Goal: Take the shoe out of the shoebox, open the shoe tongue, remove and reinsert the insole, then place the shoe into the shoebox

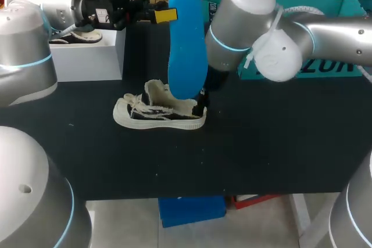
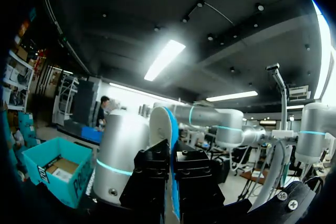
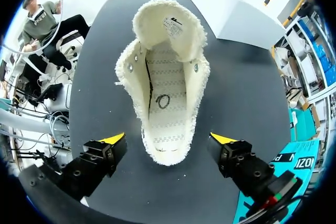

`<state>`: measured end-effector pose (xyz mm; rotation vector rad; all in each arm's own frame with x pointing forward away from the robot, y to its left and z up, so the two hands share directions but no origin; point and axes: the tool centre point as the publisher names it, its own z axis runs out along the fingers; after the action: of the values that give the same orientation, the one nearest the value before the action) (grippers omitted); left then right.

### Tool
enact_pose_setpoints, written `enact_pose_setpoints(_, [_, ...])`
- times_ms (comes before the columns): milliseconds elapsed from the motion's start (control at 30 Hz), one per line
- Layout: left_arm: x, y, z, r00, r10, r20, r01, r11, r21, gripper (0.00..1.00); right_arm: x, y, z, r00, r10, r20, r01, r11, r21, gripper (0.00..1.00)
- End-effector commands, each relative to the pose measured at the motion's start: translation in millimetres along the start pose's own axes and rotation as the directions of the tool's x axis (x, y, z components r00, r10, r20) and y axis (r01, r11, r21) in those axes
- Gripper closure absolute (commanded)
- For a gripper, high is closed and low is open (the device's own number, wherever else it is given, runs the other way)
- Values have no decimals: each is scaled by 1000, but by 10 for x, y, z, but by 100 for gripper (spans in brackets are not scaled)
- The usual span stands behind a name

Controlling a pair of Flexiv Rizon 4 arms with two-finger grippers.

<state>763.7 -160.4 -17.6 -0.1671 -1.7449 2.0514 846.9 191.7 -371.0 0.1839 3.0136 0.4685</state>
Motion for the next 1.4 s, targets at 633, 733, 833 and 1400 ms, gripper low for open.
enact_pose_setpoints(633, [12, 9, 9, 1000, 2, 5, -2, 1000, 0, 100, -132, -275, 188, 997, -71, 28, 75, 886, -458, 0])
enact_pose_setpoints(733, [12, 9, 9, 1000, 2, 5, -2, 1000, 0, 100, -164, -286, 221, 996, -85, 27, 88, 875, -476, 0])
enact_pose_setpoints(833, [12, 9, 9, 1000, 2, 5, -2, 1000, 0, 100, -186, -292, 254, 996, -90, 24, 91, 870, -484, 0])
enact_pose_setpoints(1400, [12, 9, 9, 1000, 2, 5, -2, 1000, 0, 100, -181, -334, 388, 998, -67, 9, 63, 862, -502, 0])
